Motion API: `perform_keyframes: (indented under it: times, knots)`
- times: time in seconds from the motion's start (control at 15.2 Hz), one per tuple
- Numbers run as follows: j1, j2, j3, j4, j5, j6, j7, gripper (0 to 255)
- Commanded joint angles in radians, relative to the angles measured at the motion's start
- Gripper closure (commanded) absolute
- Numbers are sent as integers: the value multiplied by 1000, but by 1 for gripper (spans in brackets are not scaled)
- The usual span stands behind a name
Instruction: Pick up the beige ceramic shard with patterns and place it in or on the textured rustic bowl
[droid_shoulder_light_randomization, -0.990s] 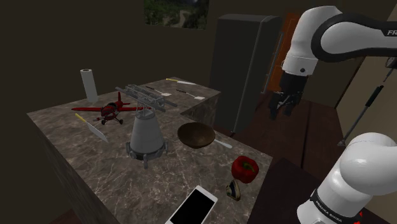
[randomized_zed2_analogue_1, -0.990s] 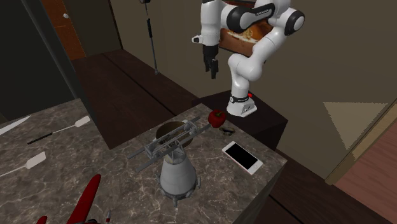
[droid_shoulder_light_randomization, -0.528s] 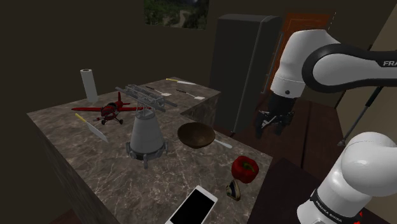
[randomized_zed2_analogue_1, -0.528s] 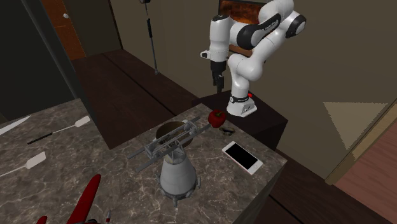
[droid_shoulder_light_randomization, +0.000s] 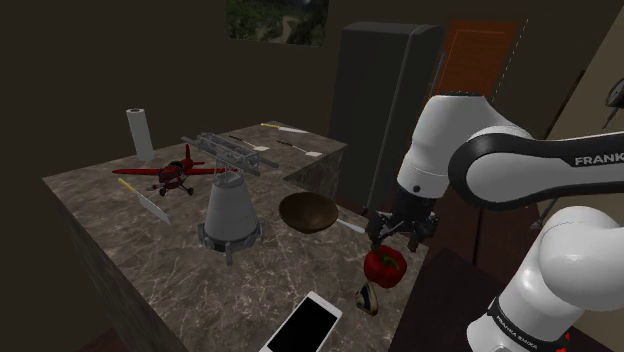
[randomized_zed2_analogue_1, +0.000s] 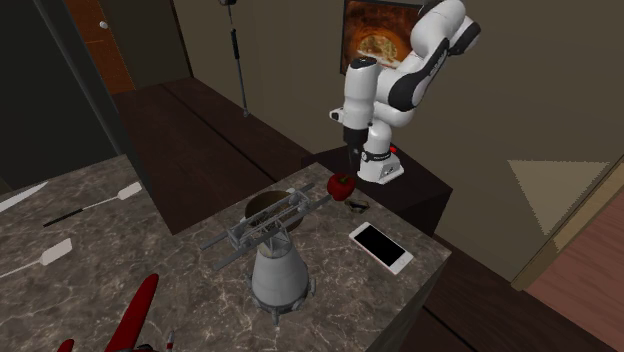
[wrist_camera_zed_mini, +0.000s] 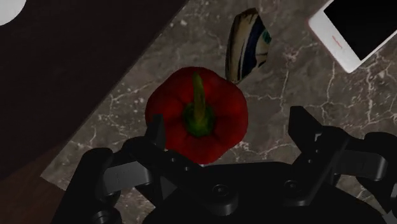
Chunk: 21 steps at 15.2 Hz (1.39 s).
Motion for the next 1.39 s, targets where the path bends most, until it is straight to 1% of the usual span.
perform_keyframes:
  times: [0.0,0.13,0.26,0.59,0.73,0.79,1.32]
  knots:
    - [0,76,82,4,55,94,75,0]
    - [-14,154,160,19,92,179,144,0]
    - [-45,240,242,43,117,266,215,0]
    - [-69,320,296,32,132,362,222,0]
    - [-81,358,319,26,136,406,223,0]
    - [-92,390,338,22,137,443,224,0]
    - [-91,390,337,22,136,443,225,0]
